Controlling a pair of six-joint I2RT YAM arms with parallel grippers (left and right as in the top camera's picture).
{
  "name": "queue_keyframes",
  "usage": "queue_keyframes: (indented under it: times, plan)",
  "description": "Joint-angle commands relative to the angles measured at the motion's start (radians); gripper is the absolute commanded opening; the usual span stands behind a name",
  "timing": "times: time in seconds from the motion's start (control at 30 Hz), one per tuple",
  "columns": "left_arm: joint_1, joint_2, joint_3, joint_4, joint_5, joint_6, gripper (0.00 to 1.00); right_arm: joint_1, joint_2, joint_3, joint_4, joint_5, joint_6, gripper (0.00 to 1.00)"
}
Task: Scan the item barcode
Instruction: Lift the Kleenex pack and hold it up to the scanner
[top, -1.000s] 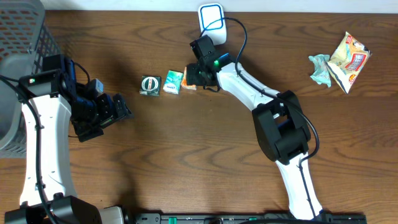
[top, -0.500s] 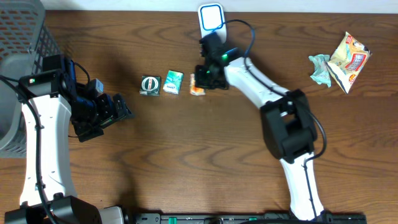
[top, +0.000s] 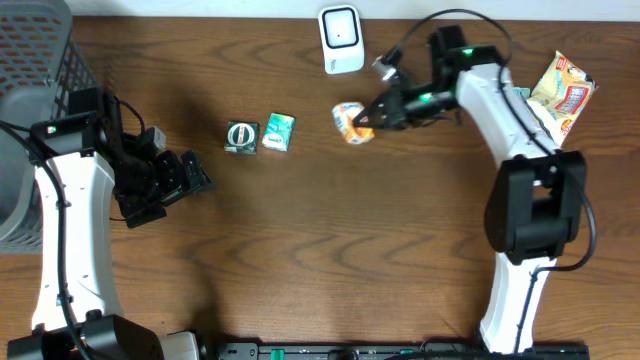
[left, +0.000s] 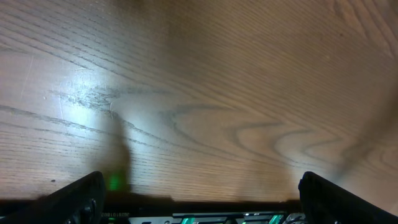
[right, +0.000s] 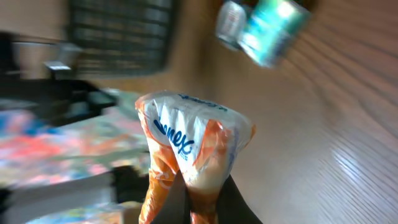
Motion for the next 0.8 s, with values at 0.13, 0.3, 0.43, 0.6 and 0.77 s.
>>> queue_keyframes:
  times: [0.13, 0.3, 0.43, 0.6, 0.77]
  plan:
    - [-0.002, 0.0, 0.002, -0.005, -0.002, -0.005, 0.98, -0.082, -0.011, -0.003, -0.01, -0.261, -0.157, 0.01]
    - [-0.002, 0.0, 0.002, -0.005, -0.002, -0.005, 0.98, -0.085, -0.011, -0.003, 0.002, -0.257, -0.158, 0.01]
    - [-0.002, 0.0, 0.002, -0.005, -0.002, -0.005, 0.98, -0.082, -0.011, -0.003, 0.014, -0.156, -0.157, 0.01]
    - [-0.002, 0.0, 0.002, -0.005, -0.002, -0.005, 0.98, 0.017, -0.011, -0.002, 0.136, 0.456, 0.148, 0.01]
    - [-0.002, 0.0, 0.002, -0.005, -0.002, -0.005, 0.98, 0.14, -0.011, -0.002, 0.329, 1.005, 0.253, 0.01]
